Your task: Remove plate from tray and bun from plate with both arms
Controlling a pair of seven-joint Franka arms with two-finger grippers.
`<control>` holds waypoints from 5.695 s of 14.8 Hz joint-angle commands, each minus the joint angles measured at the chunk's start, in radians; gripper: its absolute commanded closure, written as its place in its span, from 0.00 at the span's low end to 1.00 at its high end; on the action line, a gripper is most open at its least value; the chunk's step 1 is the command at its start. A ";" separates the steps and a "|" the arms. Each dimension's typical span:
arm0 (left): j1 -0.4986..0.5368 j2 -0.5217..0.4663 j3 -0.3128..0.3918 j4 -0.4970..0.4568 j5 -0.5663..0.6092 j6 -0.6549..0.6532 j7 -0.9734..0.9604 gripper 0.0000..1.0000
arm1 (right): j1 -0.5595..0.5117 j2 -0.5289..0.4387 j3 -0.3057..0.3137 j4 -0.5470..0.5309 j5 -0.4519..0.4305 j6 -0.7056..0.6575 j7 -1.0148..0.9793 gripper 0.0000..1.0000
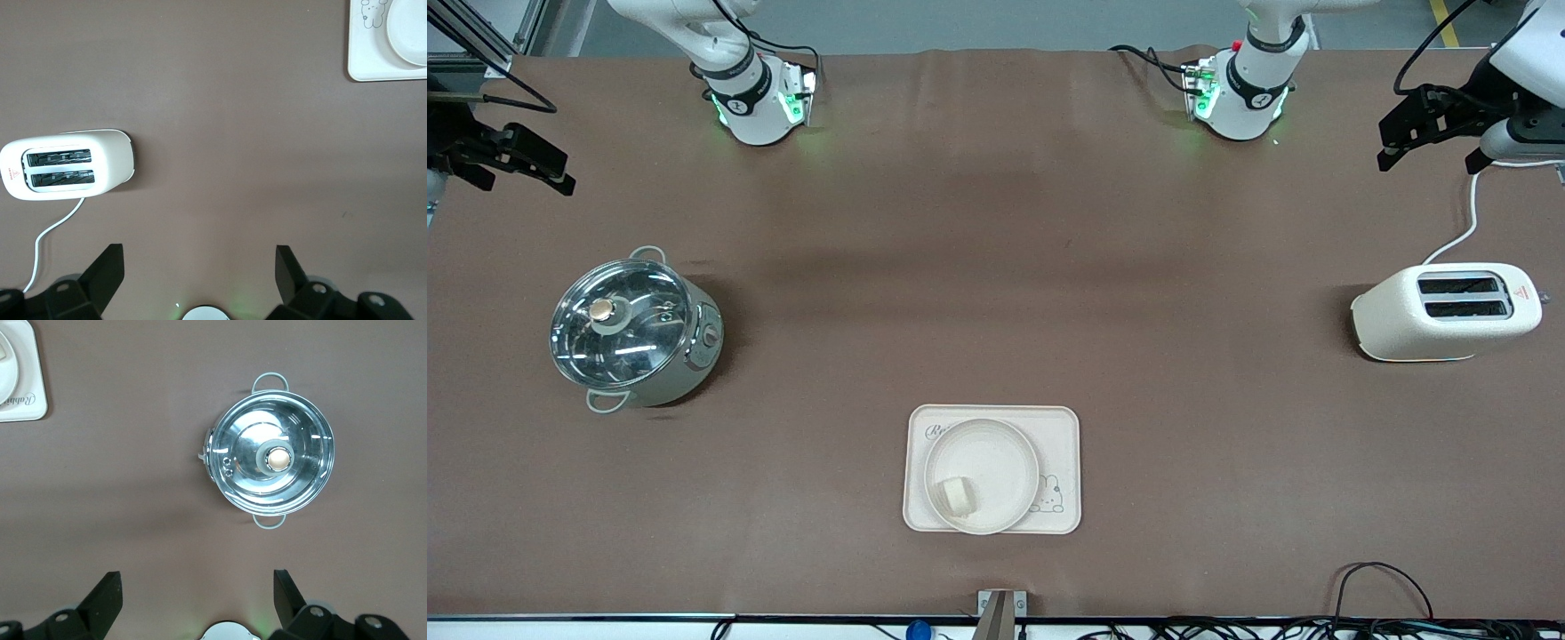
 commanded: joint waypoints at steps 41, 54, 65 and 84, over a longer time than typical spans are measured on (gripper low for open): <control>0.006 0.055 -0.001 0.067 0.086 -0.036 0.019 0.00 | 0.404 1.043 0.008 0.355 0.131 1.134 0.558 0.05; 0.006 0.067 -0.001 0.067 0.086 -0.036 0.019 0.00 | 0.450 1.148 0.006 0.452 0.128 1.141 0.484 0.42; 0.000 0.069 -0.003 0.067 0.081 -0.036 0.007 0.00 | 0.464 1.174 0.006 0.441 0.128 1.216 0.480 0.63; -0.009 0.091 -0.011 0.067 0.074 -0.036 0.000 0.00 | 0.478 0.802 0.034 0.038 0.145 1.239 0.497 0.99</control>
